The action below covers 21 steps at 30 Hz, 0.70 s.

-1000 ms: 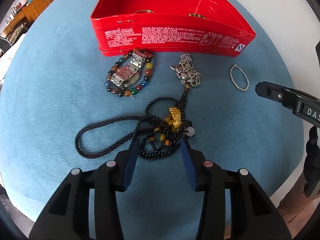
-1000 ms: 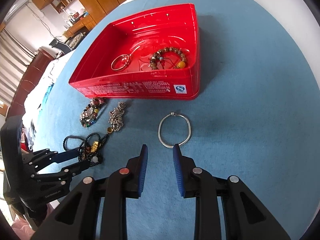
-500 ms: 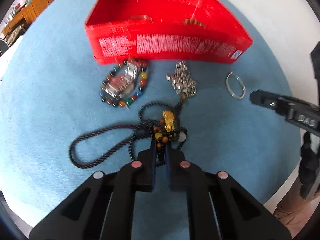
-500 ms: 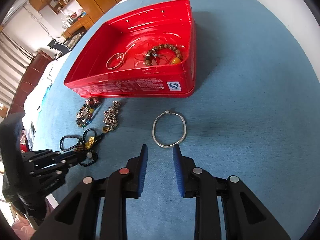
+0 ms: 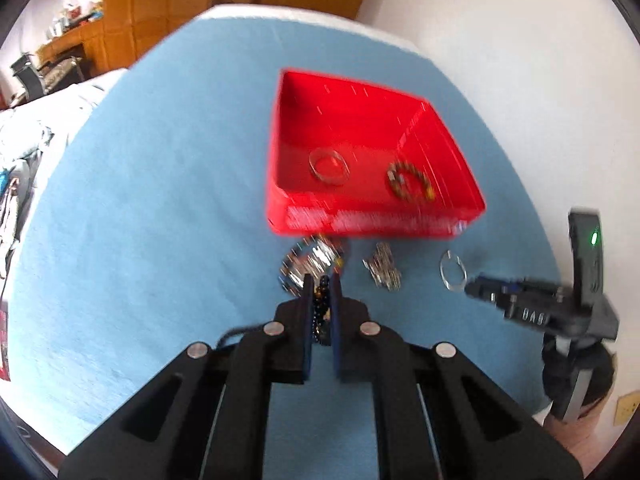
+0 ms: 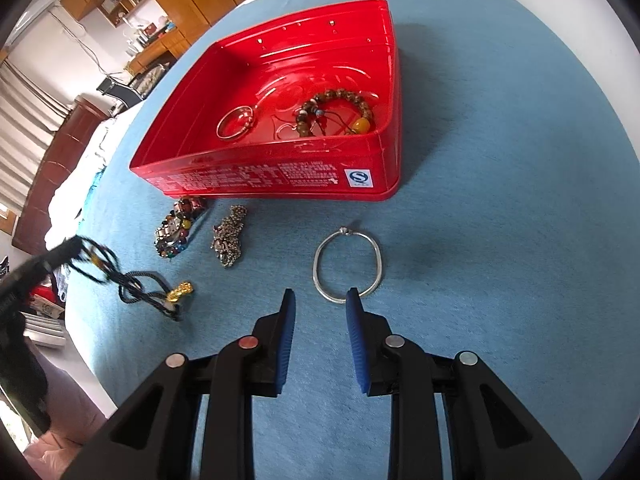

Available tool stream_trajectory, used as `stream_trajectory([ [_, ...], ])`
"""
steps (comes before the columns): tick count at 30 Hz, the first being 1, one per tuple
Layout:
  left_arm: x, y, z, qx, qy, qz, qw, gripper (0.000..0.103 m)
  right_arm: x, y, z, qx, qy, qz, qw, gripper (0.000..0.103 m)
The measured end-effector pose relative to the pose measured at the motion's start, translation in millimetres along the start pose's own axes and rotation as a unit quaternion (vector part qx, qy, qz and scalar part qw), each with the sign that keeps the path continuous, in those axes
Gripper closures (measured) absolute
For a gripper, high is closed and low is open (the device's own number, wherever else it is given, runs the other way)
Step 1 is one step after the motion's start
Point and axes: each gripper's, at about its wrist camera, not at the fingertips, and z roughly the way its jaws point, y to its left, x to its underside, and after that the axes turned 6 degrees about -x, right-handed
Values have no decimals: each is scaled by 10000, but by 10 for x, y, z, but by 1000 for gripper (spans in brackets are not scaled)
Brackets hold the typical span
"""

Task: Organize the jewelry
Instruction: 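Lift the black bead necklace with the left tool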

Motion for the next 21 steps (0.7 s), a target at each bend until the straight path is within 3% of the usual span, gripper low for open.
stream_trajectory([
  [6, -122, 322, -36, -512, -411, -458, 9968, 97, -24, 15, 41, 14, 37, -3, 10000, 77],
  [13, -99, 541, 609, -567, 547, -586, 9952, 97, -54, 39, 117, 43, 111, -19, 9999, 77],
  [16, -109, 610, 735, -696, 712, -640, 9930, 89, -64, 32, 149, 58, 148, -13, 9999, 76],
  [19, -118, 623, 762, -854, 644, -605, 9924, 62, -78, 25, 175, 82, 159, 12, 9998, 73],
  [21, -135, 635, 783, -877, 653, -577, 9923, 58, -89, 29, 194, 85, 168, 17, 9998, 72],
])
